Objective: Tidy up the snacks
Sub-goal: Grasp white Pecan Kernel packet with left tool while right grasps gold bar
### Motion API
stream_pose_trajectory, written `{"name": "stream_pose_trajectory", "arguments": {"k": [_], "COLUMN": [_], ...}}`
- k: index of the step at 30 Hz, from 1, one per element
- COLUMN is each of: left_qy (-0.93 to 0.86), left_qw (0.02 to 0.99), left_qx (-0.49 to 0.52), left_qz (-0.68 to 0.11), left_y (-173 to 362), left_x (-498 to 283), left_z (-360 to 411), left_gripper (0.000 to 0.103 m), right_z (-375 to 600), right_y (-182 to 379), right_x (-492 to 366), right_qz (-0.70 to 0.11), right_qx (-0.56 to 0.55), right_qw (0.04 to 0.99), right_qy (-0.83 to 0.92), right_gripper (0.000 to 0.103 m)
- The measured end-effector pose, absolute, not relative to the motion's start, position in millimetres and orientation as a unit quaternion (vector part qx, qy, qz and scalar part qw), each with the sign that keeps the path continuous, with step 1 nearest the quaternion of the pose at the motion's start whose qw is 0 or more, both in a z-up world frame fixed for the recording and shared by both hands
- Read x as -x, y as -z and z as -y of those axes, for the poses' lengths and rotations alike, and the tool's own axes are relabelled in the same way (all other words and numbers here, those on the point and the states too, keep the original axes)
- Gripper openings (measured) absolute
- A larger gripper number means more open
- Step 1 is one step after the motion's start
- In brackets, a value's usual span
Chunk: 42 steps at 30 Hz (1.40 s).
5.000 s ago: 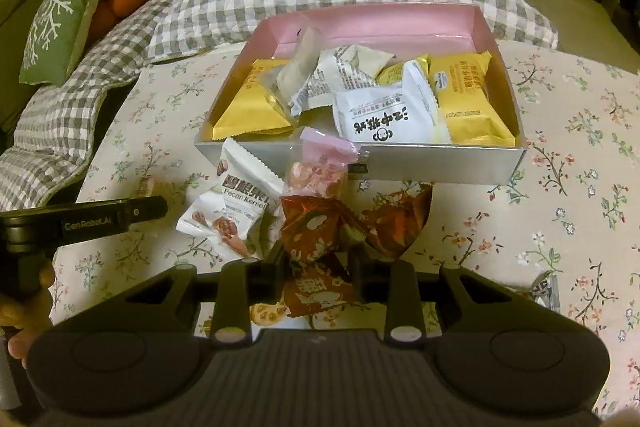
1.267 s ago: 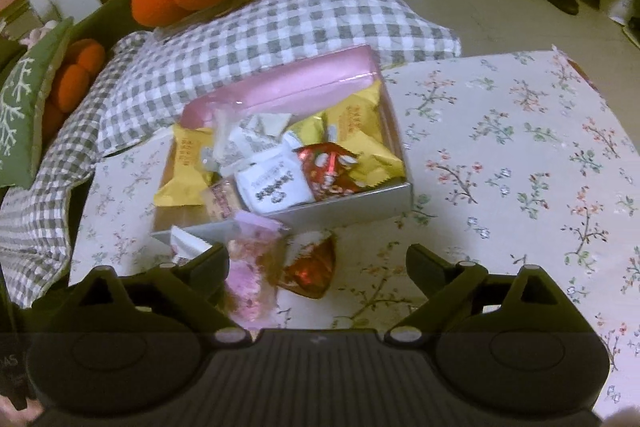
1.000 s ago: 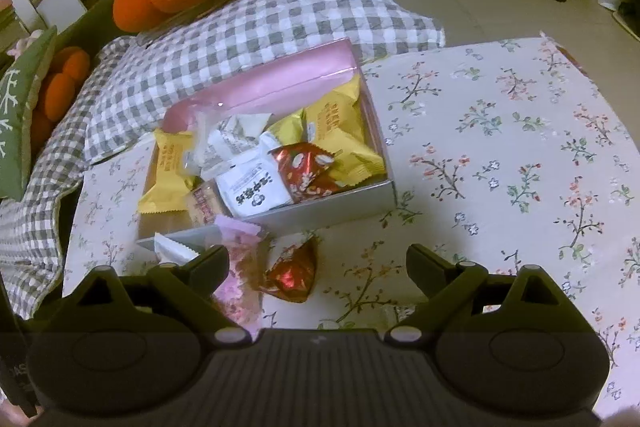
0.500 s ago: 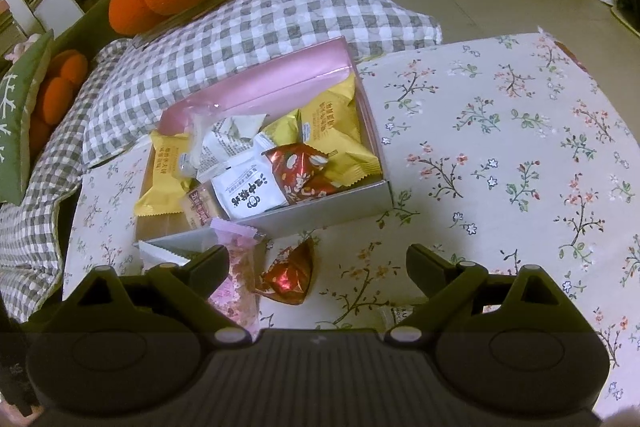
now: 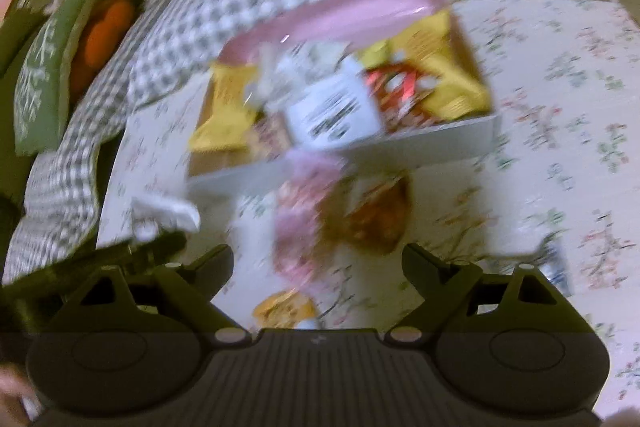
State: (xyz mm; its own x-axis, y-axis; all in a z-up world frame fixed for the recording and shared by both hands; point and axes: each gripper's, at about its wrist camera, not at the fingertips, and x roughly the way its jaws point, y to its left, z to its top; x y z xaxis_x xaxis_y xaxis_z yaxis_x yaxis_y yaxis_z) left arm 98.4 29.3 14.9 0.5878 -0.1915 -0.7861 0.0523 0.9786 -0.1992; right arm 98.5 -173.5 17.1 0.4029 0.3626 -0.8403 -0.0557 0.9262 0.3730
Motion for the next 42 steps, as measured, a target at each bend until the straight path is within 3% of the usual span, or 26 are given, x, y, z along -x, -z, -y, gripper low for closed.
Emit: {"name": "stream_pose_trajectory", "arguments": {"k": [14,19,23,26,31,33,42], "left_qy": [0.043,0.046,0.049,0.049,0.047,0.049,0.050], "left_qw": [0.883,0.881,0.881,0.881,0.880,0.879,0.880], "left_qx": [0.122,0.126,0.124,0.125,0.124,0.123,0.120], "left_qz": [-0.452,-0.454,-0.454,-0.455,-0.457,-0.457,-0.456], "left_y": [-12.2,-11.7,-11.6,-11.4,-10.0,-9.9,-10.3], "left_x": [-108.1,-108.6,-108.3,-108.3,-108.9,-108.9,-109.0], "left_z": [-58.7,-58.9,-56.7,-56.5,-56.1,-55.6,-54.0], "left_gripper": [0.051,0.051,0.051,0.051,0.051,0.051,0.051], "right_z": [81.2,76.1,72.3,72.9,76.9,78.4,76.9], "right_y": [2.3,8.1,9.3,8.3,8.6,7.9,8.3], "right_x": [-55.7,-51.8,-51.7,-51.6,-56.1,-55.9,-55.9], "right_qz": [-0.608,-0.621,-0.615,-0.603,-0.590,-0.588,-0.579], "right_qx": [0.051,0.071,0.072,0.084,0.102,0.109,0.110], "right_qw": [0.739,0.723,0.727,0.739,0.754,0.757,0.766], "right_qy": [-0.287,-0.296,-0.296,-0.287,-0.268,-0.263,-0.256], "right_gripper": [0.089,0.077,0.077,0.067,0.037,0.030,0.027]}}
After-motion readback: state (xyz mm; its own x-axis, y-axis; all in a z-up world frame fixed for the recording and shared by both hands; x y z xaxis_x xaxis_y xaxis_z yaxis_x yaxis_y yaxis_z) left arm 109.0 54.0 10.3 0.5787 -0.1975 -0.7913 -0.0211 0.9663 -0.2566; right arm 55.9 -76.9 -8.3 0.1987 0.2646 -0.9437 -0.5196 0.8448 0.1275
